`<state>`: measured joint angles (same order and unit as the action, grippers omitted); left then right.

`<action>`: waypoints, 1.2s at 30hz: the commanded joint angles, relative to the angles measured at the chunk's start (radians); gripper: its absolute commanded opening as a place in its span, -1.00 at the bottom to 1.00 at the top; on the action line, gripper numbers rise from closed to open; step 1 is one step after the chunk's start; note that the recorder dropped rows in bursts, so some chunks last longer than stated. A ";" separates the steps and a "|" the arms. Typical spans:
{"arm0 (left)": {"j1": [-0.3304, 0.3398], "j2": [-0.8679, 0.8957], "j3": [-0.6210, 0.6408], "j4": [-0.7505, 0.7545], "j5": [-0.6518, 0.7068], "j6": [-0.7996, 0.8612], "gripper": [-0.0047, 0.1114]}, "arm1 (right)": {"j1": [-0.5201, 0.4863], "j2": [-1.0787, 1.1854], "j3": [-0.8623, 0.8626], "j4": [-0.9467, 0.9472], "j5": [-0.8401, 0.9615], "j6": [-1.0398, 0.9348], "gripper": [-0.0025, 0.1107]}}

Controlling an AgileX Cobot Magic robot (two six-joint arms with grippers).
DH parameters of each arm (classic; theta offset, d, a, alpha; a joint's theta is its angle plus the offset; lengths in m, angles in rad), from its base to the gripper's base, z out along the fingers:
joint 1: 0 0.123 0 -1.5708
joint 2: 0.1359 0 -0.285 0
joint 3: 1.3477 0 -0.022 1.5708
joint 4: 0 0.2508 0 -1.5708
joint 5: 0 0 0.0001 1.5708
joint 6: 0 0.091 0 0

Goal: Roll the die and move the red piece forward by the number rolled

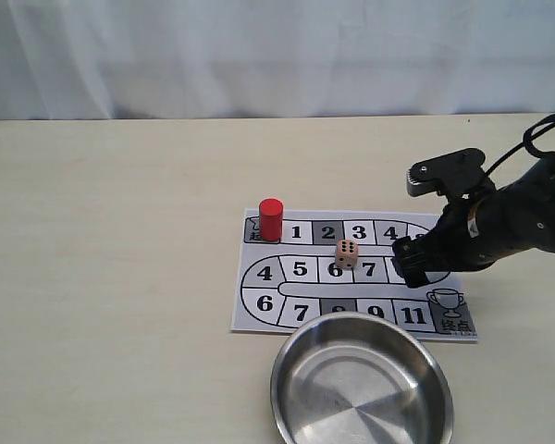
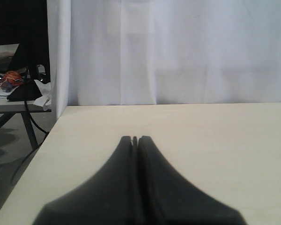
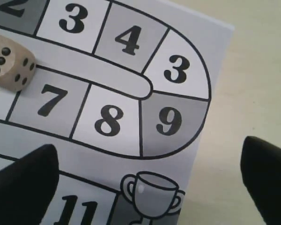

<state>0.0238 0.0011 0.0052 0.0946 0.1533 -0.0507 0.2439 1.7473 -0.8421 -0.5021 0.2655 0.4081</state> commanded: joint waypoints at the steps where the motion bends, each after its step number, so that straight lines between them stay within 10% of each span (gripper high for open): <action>1: 0.000 -0.001 -0.005 -0.002 -0.011 -0.002 -0.92 | 0.003 -0.001 -0.006 0.032 -0.004 -0.004 0.79; 7: 0.000 -0.001 -0.005 -0.002 -0.011 -0.002 -0.92 | 0.000 -0.001 -0.035 0.205 0.126 -0.001 0.63; 12: 0.000 -0.001 -0.005 -0.002 -0.011 -0.002 -0.92 | 0.003 -0.001 -0.145 0.257 0.269 -0.010 0.08; 16: 0.000 -0.001 -0.005 -0.002 -0.009 -0.002 -0.92 | 0.003 0.001 -0.182 0.595 0.256 -0.378 -0.22; 36: 0.000 -0.001 -0.005 -0.002 -0.009 -0.002 -0.92 | 0.015 0.152 -0.192 1.024 0.191 -0.828 -0.22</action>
<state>0.0238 0.0011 0.0052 0.0946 0.1533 -0.0507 0.2462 1.8947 -1.0314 0.5155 0.4800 -0.4056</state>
